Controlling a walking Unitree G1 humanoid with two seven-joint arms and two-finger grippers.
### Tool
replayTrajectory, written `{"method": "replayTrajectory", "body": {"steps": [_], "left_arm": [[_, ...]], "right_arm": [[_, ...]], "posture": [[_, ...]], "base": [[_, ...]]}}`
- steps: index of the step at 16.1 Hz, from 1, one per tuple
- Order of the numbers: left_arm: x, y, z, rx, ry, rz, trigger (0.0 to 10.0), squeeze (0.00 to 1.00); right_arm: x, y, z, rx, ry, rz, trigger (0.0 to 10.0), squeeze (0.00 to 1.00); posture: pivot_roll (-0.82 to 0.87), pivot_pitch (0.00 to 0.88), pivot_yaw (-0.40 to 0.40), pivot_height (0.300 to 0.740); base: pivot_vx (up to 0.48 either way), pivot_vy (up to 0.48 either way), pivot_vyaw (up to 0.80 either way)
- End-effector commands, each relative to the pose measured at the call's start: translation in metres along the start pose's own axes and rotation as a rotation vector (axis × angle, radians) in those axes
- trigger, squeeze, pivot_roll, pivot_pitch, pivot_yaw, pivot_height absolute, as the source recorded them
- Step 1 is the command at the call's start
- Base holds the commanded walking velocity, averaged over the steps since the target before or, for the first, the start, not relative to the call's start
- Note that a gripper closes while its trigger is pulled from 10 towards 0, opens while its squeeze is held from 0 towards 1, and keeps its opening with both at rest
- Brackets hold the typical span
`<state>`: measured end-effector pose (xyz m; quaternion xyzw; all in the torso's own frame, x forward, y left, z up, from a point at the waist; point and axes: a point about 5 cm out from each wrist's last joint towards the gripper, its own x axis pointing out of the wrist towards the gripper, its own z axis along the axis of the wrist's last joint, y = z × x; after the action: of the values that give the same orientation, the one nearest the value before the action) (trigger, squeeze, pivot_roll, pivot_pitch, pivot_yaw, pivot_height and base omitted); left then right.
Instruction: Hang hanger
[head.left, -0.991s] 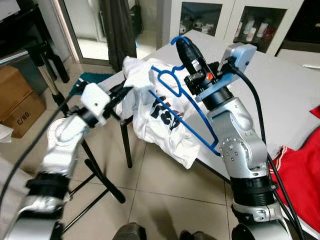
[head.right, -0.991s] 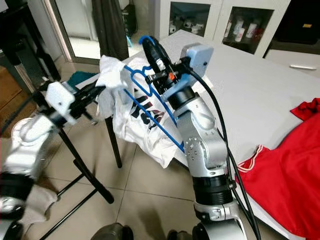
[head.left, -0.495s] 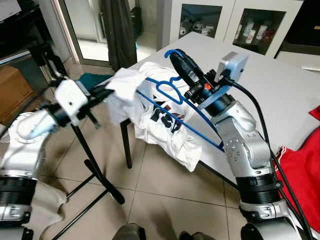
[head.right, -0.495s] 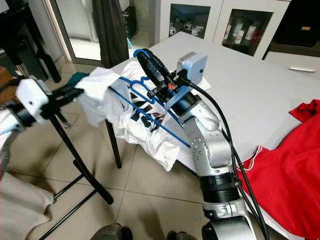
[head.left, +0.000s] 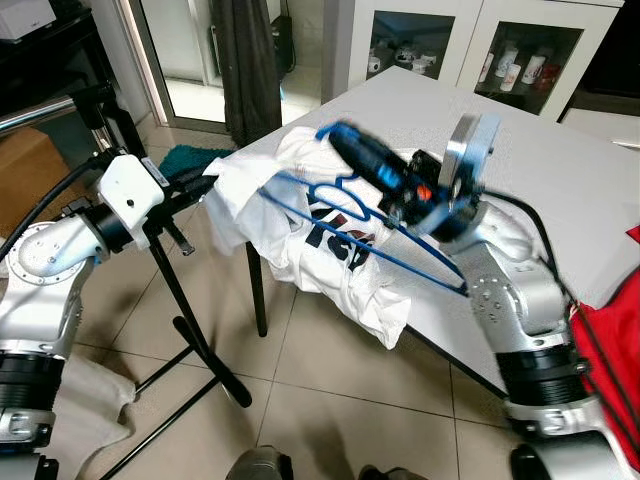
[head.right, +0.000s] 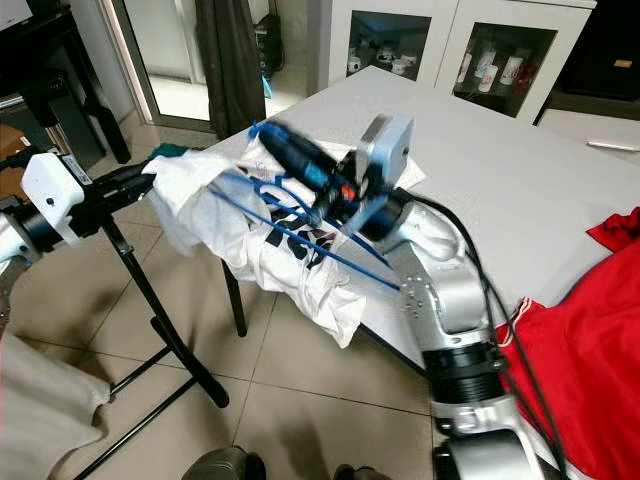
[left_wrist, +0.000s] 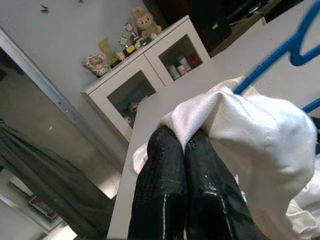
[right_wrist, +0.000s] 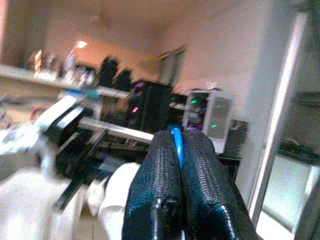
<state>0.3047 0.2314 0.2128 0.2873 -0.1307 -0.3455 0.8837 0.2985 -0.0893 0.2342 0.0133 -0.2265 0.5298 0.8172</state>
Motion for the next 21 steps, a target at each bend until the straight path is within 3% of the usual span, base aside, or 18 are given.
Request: {"method": "replayTrajectory", "body": {"steps": [1,4,6,10,12,14,17,21], "left_arm": [[0.000,0.006,0.009,0.033,-0.017,-0.003,0.0,0.00],[0.004,0.008,0.012,0.046,-0.023,-0.013,0.0,0.00],[0.006,0.009,0.014,0.054,-0.033,-0.018,0.0,0.00],[0.010,0.009,0.017,0.061,-0.049,-0.026,0.0,0.00],[0.014,0.006,0.020,0.058,-0.066,-0.034,0.0,0.00],[0.015,0.004,0.020,0.055,-0.072,-0.036,0.0,0.00],[0.017,0.001,0.023,0.053,-0.087,-0.039,0.0,0.00],[0.016,0.000,0.025,0.055,-0.094,-0.036,0.0,0.00]], "right_arm": [[0.004,0.009,-0.002,-0.028,0.011,0.058,10.0,0.00],[0.020,0.020,-0.013,-0.073,0.038,0.071,10.0,0.00],[0.030,0.021,-0.023,-0.106,0.075,0.000,10.0,0.00],[0.036,0.028,-0.035,-0.127,0.109,-0.004,10.0,0.00],[0.043,0.023,-0.041,-0.086,0.099,-0.098,10.0,0.00],[0.049,0.025,-0.043,-0.028,0.071,-0.114,10.0,0.00],[0.065,0.031,-0.040,0.110,-0.062,-0.167,10.0,0.00],[0.064,0.029,-0.040,0.179,-0.138,-0.202,10.0,0.00]], "posture": [[0.07,0.000,0.011,0.740],[0.08,0.000,0.013,0.740],[0.08,0.000,0.016,0.740],[0.07,0.000,0.019,0.740],[0.07,0.000,0.019,0.740],[0.07,0.000,0.019,0.740],[0.08,0.000,0.016,0.740],[0.08,0.000,0.016,0.740]], "base": [[0.000,0.000,0.00],[0.000,0.000,0.00],[0.000,0.000,0.00],[0.000,0.000,0.00],[0.000,0.000,0.00],[0.000,0.000,0.00],[0.000,0.000,0.00],[0.000,0.000,0.00]]}}
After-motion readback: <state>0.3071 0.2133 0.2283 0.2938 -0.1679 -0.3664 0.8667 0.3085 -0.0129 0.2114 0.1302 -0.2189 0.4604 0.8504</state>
